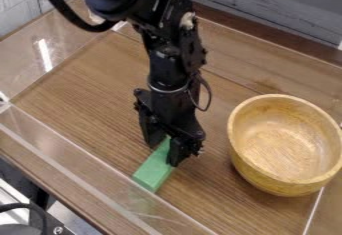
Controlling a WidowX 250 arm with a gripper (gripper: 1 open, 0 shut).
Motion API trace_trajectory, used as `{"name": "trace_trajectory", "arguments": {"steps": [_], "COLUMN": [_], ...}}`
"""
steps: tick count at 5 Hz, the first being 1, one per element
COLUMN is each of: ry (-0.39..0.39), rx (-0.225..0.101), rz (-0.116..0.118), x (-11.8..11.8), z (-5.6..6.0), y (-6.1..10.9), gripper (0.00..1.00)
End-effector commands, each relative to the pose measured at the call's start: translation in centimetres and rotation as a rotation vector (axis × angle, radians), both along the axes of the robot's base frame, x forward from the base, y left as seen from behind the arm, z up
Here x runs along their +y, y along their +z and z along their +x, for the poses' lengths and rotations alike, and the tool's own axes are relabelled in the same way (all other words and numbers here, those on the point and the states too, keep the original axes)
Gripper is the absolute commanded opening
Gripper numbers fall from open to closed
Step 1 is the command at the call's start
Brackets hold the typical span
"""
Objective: Put the green block in the brown bowl
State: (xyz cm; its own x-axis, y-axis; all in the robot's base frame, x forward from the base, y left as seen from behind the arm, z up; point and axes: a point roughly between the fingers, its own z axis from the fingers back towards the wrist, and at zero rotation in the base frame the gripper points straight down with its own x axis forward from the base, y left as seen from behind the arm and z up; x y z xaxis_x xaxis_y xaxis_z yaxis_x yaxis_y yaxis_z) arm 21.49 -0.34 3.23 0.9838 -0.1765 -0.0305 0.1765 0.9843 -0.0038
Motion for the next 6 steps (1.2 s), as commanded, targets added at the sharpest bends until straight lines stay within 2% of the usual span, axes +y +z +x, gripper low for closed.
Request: {"name": "trace_trajectory", "arguments": {"steps": [1, 4, 5, 6], "ry": [-0.006, -0.021, -0.026, -0.034], "rx": [-0.019, -0.026, -0.029, -0.031], "rz": [0.004, 0.010, 0.012, 0.012], "x": [0.3, 0.8, 1.0, 1.2], "z": [0.4, 1.3, 1.7, 2.1], "y": [0.5, 1.6, 1.6, 1.6], "gripper": [0.00, 0.00, 1.00, 1.00]}}
